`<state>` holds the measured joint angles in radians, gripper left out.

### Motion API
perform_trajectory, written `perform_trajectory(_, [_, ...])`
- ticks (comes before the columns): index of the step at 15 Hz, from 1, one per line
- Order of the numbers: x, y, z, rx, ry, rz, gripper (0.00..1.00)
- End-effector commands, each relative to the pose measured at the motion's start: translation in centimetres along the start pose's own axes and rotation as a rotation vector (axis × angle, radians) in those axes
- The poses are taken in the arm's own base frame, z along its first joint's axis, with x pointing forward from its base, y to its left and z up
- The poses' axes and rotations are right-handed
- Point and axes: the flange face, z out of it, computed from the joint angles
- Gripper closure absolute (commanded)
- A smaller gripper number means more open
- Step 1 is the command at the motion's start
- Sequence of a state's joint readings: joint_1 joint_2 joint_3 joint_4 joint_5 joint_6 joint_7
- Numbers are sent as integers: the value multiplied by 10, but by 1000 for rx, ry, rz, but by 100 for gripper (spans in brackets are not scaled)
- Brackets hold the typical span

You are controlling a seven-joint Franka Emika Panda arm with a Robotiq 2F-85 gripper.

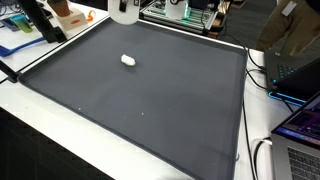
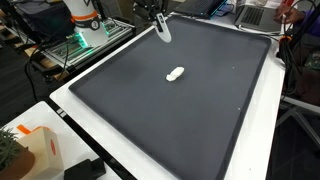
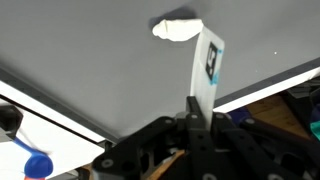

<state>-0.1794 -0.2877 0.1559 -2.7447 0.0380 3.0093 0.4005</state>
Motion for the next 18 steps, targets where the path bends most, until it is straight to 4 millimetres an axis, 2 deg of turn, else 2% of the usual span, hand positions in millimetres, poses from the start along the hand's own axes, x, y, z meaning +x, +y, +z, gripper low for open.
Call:
perform_trajectory(1, [-14,-13,-1,39,-107,-6,99])
perform_trajectory(5, [-25,-22,-8,102,-201,-49,99])
perform_trajectory(7, [-24,-16,-13,80,-221,-83,99])
perform_trajectory(8, [-23,-24,-3,79,-195,-57,96])
perform_trajectory(11, [-21,-21,-9,81,-206,-71,99])
perform_trajectory(15, [-14,-15,-9,71,-210,111,99])
perform_trajectory(18, [-9,-4,-9,-7,-148,229,99])
